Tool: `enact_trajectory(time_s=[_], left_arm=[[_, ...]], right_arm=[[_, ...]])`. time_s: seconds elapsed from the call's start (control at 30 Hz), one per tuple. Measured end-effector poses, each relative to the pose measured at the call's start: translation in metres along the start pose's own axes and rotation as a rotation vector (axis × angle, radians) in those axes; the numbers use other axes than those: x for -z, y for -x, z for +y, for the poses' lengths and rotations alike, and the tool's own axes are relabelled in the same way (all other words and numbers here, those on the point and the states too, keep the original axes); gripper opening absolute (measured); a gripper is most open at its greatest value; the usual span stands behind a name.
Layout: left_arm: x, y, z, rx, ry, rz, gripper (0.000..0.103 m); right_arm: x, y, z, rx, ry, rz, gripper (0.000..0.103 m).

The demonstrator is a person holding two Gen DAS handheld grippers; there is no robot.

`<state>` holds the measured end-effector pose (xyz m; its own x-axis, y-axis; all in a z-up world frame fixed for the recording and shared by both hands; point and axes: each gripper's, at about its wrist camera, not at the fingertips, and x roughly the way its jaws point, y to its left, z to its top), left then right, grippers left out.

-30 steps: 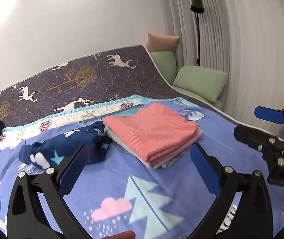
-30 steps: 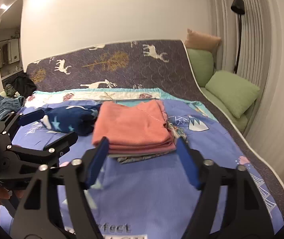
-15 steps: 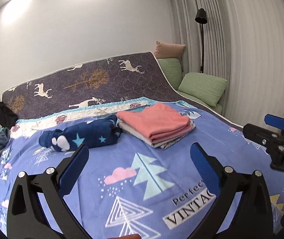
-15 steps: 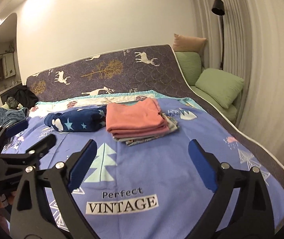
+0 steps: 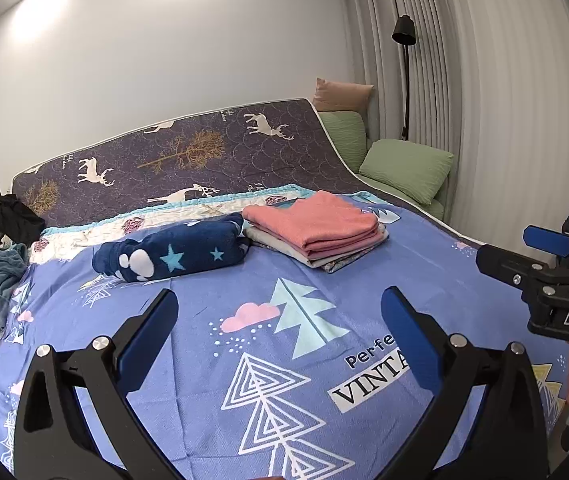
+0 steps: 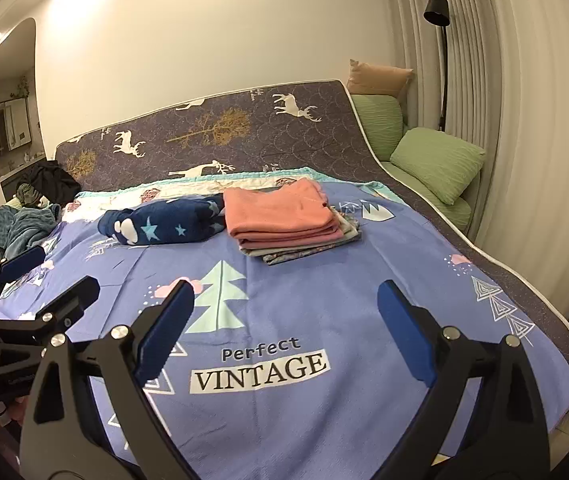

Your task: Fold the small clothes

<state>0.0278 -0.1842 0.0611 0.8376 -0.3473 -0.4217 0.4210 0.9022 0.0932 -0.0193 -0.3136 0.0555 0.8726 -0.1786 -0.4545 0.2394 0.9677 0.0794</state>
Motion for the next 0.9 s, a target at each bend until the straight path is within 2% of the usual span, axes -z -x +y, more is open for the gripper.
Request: enact_trajectory(time_s=[0.37, 0.9], left_arm=[[0.003, 0.0, 0.003, 0.005, 0.02, 0.016, 0.101], [0.005, -0.012, -0.002, -0.012, -0.001, 0.031, 0.101]], right_arm=[[0.003, 0.002, 0.002, 0.018, 0.005, 0.005, 0.094], [0.005, -0.012, -0.001, 0.026, -0.001, 0.03, 0.094]])
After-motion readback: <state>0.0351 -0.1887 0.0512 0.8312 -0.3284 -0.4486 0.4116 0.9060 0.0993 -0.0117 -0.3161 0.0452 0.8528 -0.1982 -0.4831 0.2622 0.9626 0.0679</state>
